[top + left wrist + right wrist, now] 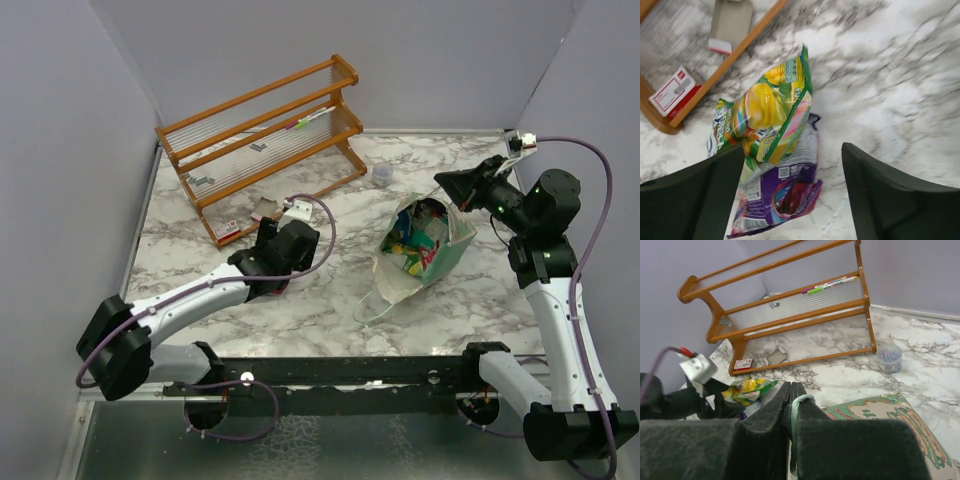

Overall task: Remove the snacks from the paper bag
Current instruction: Place the snack at the center of the board, then take out the snack from the paper bag.

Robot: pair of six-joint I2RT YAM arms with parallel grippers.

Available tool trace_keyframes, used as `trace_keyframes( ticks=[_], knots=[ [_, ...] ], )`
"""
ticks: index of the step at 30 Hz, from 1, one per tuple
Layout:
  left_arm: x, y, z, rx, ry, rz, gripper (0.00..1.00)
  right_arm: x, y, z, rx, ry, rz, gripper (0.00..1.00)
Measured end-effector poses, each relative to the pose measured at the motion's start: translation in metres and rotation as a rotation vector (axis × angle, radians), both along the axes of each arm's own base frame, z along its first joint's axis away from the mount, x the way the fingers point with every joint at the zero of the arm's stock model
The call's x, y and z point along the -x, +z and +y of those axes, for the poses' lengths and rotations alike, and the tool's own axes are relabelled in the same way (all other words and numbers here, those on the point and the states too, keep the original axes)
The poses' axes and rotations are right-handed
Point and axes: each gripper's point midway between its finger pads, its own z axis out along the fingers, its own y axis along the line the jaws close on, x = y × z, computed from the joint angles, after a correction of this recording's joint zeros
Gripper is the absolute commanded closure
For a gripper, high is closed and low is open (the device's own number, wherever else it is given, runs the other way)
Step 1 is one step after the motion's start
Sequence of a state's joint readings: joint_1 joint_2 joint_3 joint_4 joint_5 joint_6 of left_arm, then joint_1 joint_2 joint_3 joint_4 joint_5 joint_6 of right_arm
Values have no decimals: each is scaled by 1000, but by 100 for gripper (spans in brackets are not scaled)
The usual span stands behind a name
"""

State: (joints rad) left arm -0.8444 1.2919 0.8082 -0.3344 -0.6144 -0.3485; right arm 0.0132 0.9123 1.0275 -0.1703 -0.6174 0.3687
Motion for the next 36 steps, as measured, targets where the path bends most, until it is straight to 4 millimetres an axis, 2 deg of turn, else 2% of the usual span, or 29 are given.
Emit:
trace_keyframes(
  ticks=[2,3,6,8,11,13,16,18,19,23,30,36],
  knots=[
    [-2,25,-12,82,-32,-38,8,0,0,0,0,0,0,98],
    [-3,44,-20,147,-64,-73,8,0,0,0,0,0,0,98],
    [-1,90,-41,309,-163,-166,7,0,0,0,0,0,0,98],
    [4,121,-64,423,-285,-228,10,0,0,0,0,0,0,98],
    [19,142,-99,506,-471,-282,14,0,0,0,0,0,-1,98],
    [39,144,-127,501,-623,-295,19,0,0,0,0,0,-2,98],
    [82,135,-171,432,-869,-306,20,0,0,0,0,0,-5,98],
    [99,125,-190,361,-984,-311,17,0,-1,0,0,0,-3,98],
    [102,120,-196,324,-1020,-315,17,0,-1,0,0,0,-2,98],
    [92,106,-208,166,-1104,-357,16,1,-2,0,0,0,-2,98],
    [86,104,-241,-69,-1327,-450,18,2,-1,0,0,0,-6,98],
    [72,92,-277,-212,-1451,-464,26,2,0,0,0,0,-8,98]
  ],
)
